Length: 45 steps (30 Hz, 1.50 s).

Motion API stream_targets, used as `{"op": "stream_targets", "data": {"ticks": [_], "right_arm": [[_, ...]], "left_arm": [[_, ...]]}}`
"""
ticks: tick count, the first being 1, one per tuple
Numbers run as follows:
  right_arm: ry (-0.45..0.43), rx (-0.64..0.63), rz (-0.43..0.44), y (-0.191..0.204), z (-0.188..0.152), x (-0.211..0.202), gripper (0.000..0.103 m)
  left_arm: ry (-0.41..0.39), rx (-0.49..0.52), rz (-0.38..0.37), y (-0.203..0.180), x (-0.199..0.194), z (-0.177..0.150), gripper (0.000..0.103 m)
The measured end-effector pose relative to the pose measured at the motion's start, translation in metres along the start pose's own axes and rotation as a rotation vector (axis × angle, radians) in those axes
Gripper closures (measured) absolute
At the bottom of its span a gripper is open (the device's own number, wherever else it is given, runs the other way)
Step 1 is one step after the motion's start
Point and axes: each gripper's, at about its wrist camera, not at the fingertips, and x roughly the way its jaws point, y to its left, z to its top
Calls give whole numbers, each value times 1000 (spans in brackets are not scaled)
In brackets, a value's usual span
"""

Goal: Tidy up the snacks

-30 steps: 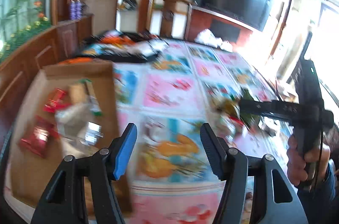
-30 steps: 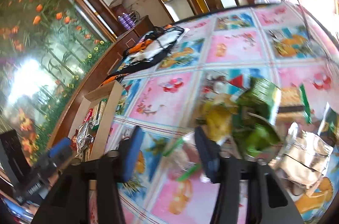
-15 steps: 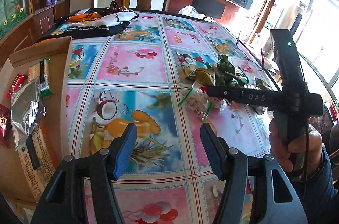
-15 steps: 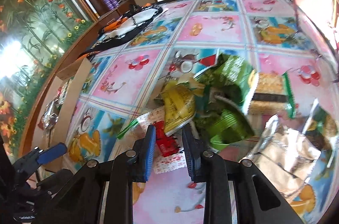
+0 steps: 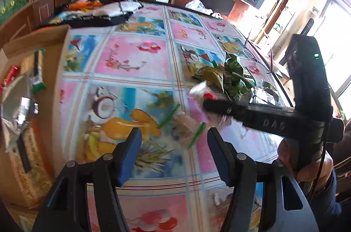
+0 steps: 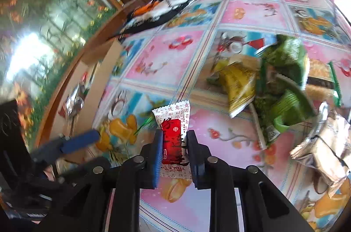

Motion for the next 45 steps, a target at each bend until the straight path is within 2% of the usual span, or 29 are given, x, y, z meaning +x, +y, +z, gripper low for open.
{"op": "stream_targets", "data": {"ticks": [6, 8, 9, 10, 13, 17, 24, 34, 42, 45], "right_arm": [[-62, 63, -39, -12, 5, -17, 80], [-72, 75, -41, -13, 5, -20, 80], [-75, 78, -35, -13, 6, -22, 80], [-79, 82, -34, -14, 7, -23, 80], [-90, 90, -29, -16, 8, -26, 80], [-100, 97, -26, -17, 8, -29, 80], [-95, 102, -27, -17, 7, -28, 80], [-90, 105, -33, -17, 6, -24, 80], [-87, 81, -52, -13, 6, -17, 80], [-87, 76, -60, -13, 5, -16, 80]], "left_arm": [[79, -78, -45, -4, 26, 4, 42], [92, -78, -17, -8, 35, 5, 42], [82, -65, 4, -12, 37, 7, 46], [76, -47, 24, -15, 39, 8, 55], [72, -2, 72, -22, 46, 14, 62], [63, 91, 129, -29, 55, 20, 62], [51, 154, 123, -29, 62, 27, 64], [3, 137, 90, -19, 59, 27, 65], [-50, 118, 88, -11, 45, 30, 65], [-63, 130, 110, -12, 43, 30, 65]]}}
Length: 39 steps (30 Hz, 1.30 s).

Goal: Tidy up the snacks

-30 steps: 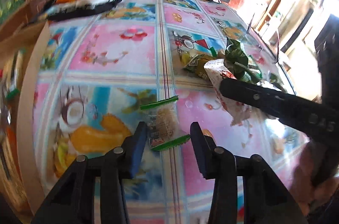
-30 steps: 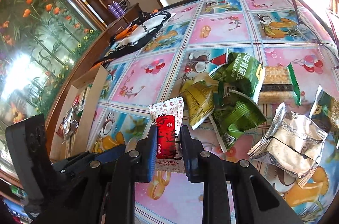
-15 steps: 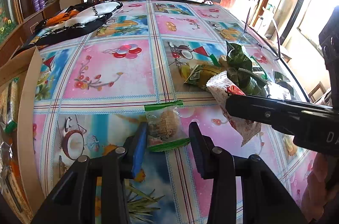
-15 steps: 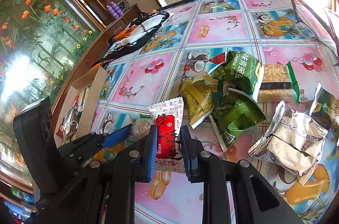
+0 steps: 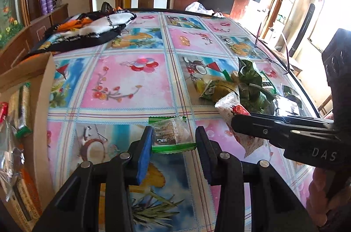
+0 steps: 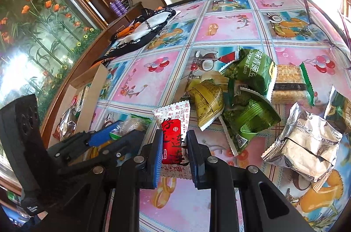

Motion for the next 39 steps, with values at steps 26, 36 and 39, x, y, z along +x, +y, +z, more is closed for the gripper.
{"op": "stream_targets", "data": {"ticks": [26, 36, 39], "right_arm": [[35, 0, -19, 2, -6, 10, 80], [27, -24, -17, 9, -7, 10, 80], [25, -28, -19, 9, -8, 10, 80]], "left_arm": [[51, -29, 5, 6, 14, 0, 67], [2, -45, -25, 9, -1, 2, 67], [4, -57, -32, 11, -2, 3, 67]]}}
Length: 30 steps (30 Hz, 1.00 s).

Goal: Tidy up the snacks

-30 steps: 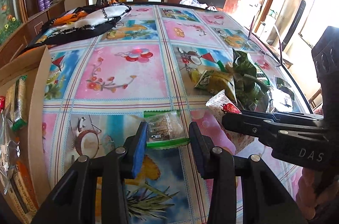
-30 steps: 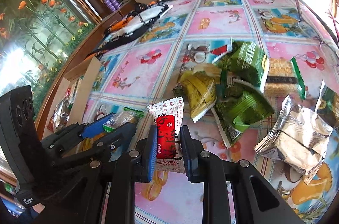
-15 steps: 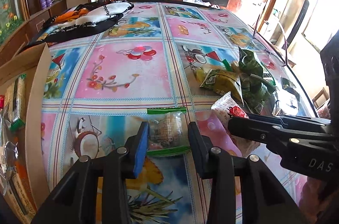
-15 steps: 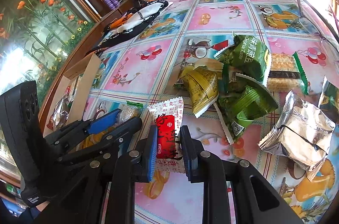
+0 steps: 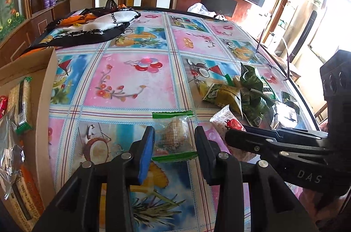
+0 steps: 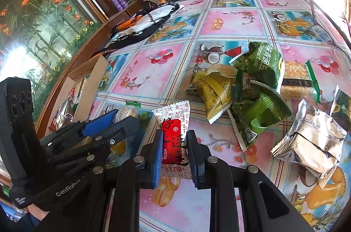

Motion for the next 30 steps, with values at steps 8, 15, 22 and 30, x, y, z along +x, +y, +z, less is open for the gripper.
{"op": "stream_targets", "data": {"ticks": [8, 15, 22, 30], "right_arm": [[0, -1, -5, -1, -1, 1, 80], [-14, -19, -30, 3, -1, -1, 80], [-9, -33, -33, 7, -3, 0, 80], [-30, -61, -64, 13, -5, -2, 80]], "left_arm": [[-10, 1, 3, 0, -3, 0, 67], [-10, 2, 3, 0, -5, 0, 67], [-10, -1, 2, 0, -4, 0, 67], [-17, -4, 2, 1, -7, 1, 67]]}}
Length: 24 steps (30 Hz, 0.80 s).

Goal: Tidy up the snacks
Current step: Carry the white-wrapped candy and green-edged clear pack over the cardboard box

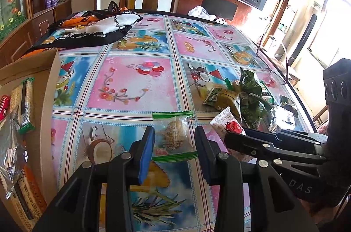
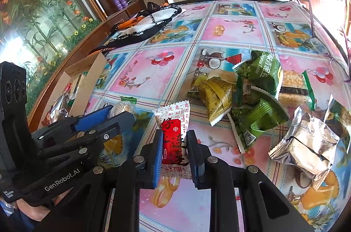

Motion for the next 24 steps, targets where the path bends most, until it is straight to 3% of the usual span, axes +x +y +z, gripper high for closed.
{"op": "stream_targets", "data": {"ticks": [24], "right_arm": [[-55, -9, 35, 18, 0, -10, 80]], "left_arm": [[-88, -43, -42, 12, -26, 11, 67]]}}
